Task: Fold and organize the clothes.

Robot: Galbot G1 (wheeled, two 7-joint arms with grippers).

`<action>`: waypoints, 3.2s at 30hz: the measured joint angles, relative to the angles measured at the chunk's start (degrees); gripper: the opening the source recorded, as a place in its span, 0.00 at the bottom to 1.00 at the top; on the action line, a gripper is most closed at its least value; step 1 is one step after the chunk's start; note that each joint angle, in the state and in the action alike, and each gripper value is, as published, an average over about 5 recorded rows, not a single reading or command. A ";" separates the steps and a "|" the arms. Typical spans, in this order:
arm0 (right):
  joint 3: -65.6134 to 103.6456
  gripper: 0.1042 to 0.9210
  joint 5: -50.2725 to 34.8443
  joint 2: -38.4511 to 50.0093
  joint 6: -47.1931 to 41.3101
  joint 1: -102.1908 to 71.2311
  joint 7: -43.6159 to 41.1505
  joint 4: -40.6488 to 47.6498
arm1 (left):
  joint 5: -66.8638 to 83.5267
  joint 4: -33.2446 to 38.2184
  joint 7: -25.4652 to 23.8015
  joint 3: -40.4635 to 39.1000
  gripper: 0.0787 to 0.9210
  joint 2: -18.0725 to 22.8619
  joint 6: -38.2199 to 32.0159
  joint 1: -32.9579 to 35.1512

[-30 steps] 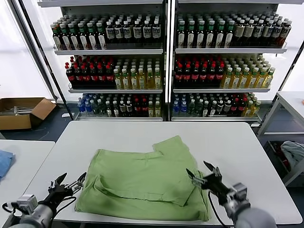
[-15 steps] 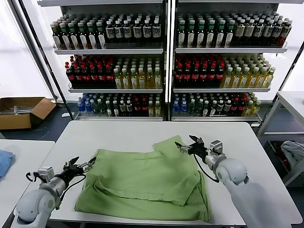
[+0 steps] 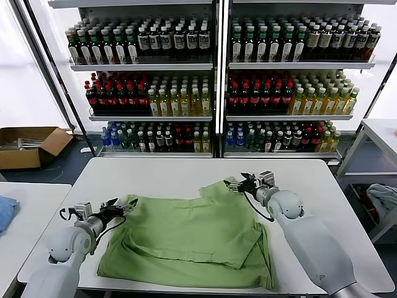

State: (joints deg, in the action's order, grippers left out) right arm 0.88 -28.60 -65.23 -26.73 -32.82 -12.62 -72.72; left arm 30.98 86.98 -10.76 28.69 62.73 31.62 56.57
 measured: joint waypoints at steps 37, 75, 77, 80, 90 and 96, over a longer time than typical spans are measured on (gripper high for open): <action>4.95 0.00 -7.56 2.10 0.19 -7.14 5.02 -12.30 | -2.07 0.54 1.91 -3.69 0.02 -0.94 -2.00 0.44; 28.90 0.04 -0.08 1.26 5.26 -57.68 7.42 -51.60 | -3.76 31.59 4.25 12.00 0.02 1.48 0.16 31.13; 29.69 0.09 0.21 0.94 5.95 -58.98 7.52 -51.99 | -4.54 32.29 4.01 12.46 0.02 1.78 0.33 32.51; 31.09 0.20 0.19 0.82 6.95 -60.15 7.51 -52.33 | -5.50 33.31 3.82 13.23 0.06 2.01 0.67 34.10; 37.66 0.54 -4.00 0.92 12.16 -59.95 7.68 -51.19 | -6.45 36.48 4.55 17.09 0.39 1.58 0.24 36.42; 41.69 0.75 -6.20 0.43 15.10 -60.54 7.41 -50.00 | -6.13 37.49 6.10 17.83 0.59 2.52 -1.62 37.74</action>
State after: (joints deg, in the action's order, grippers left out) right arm 42.57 -34.80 -64.80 -11.63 -93.36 -5.21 -122.72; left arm 24.85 124.47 -4.66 46.52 65.25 30.00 94.32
